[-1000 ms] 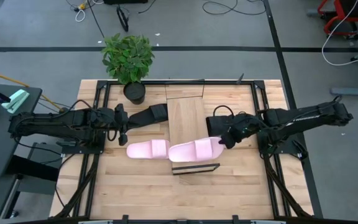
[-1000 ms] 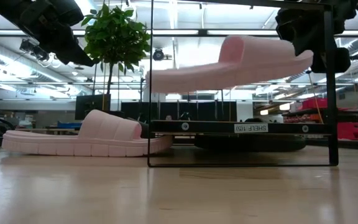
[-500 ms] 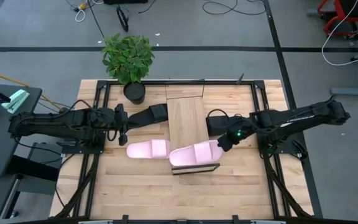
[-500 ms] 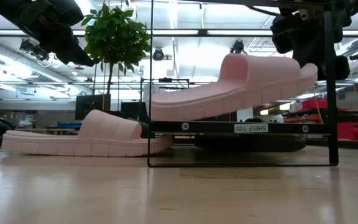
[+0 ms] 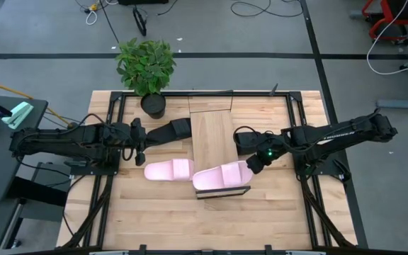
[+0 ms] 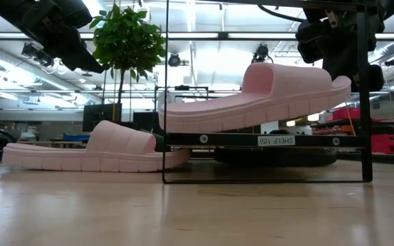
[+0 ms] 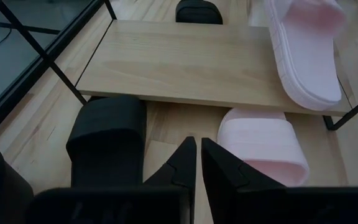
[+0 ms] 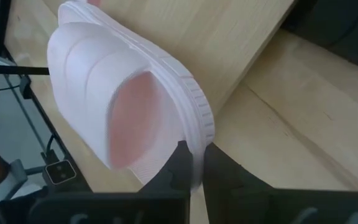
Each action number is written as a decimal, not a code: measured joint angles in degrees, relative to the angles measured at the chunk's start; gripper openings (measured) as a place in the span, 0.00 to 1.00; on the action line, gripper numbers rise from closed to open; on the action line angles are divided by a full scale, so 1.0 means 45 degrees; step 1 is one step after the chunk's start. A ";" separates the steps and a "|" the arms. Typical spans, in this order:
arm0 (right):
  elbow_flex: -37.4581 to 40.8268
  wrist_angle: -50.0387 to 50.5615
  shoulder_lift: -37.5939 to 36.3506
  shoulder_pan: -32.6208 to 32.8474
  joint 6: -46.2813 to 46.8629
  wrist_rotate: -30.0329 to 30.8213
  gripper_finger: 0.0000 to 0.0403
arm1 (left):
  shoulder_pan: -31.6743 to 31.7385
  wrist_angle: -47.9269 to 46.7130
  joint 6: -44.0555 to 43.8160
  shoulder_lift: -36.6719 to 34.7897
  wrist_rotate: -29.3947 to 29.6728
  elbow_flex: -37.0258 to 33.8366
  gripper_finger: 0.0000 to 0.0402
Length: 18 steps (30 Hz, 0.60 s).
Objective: Pick and place slides into the shelf
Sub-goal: Put the right pink slide on the shelf
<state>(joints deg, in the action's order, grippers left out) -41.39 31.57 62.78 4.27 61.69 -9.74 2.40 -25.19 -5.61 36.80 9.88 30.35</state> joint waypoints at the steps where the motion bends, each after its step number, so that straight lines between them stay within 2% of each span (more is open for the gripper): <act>1: 0.0000 0.0000 0.0000 0.0000 0.0000 0.0048 0.04 | -0.0001 0.0000 0.0000 -0.0001 -0.0002 0.0000 0.09; 10: 0.0000 -0.0326 0.0000 0.0025 0.0447 -0.0324 0.04 | 0.0000 0.0000 0.0000 -0.0001 -0.0002 0.0000 0.07; 18: 0.0000 -0.0310 0.0014 0.0491 0.0945 0.0018 0.04 | -0.0001 0.0000 0.0000 0.0000 0.0000 0.0000 0.07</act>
<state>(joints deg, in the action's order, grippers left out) -41.39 30.18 62.85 6.48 65.94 -9.66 2.39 -25.19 -5.61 36.80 9.88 30.35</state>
